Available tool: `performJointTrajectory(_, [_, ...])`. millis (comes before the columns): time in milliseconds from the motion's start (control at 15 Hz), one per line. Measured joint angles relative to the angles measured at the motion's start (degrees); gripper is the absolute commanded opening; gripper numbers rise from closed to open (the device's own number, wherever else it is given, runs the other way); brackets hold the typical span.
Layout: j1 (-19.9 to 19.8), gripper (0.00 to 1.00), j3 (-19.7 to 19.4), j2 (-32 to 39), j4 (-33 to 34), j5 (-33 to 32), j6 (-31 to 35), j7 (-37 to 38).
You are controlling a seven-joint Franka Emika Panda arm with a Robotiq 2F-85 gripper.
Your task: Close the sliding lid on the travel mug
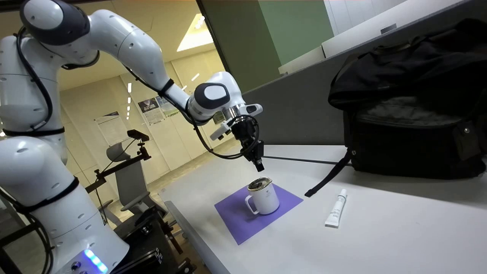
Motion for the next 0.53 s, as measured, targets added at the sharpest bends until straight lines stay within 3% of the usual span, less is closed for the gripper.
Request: performJointTrajectory(533, [-1.0,0.0,2.2,2.4,0.0,2.1,2.6,-0.1])
